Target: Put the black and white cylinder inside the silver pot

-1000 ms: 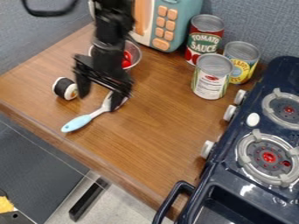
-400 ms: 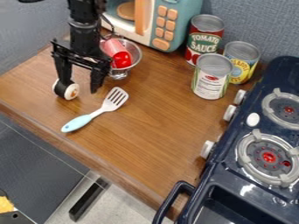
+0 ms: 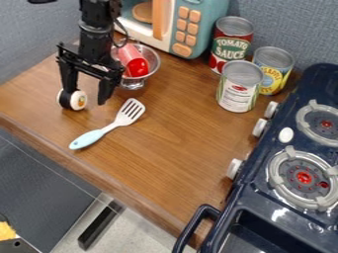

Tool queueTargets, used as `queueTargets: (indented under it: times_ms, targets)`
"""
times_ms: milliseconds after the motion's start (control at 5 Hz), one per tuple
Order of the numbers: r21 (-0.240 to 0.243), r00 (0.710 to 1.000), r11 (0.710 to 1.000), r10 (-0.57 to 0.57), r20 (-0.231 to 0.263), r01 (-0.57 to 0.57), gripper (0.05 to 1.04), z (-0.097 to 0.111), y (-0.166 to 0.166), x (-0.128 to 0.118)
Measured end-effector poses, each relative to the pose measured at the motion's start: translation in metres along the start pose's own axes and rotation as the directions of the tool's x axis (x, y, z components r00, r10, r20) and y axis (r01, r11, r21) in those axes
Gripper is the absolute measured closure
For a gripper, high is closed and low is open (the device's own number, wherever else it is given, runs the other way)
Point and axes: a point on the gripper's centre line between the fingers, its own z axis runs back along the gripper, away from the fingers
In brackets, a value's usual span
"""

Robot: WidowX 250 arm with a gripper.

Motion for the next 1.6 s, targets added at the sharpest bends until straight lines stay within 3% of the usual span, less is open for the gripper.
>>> queueTargets:
  times_ms: [400,1000,1600]
  targets:
    - [-0.030,0.999,0.999,-0.039,-0.034,0.038,0.083,0.001,0.002,-0.010]
    - [-0.052,0.994,0.997,0.057,-0.091,-0.062,0.083,-0.007,0.032,-0.013]
    - [-0.050,0.994,0.997,0.061,-0.087,-0.066,0.083,-0.006,0.036,-0.013]
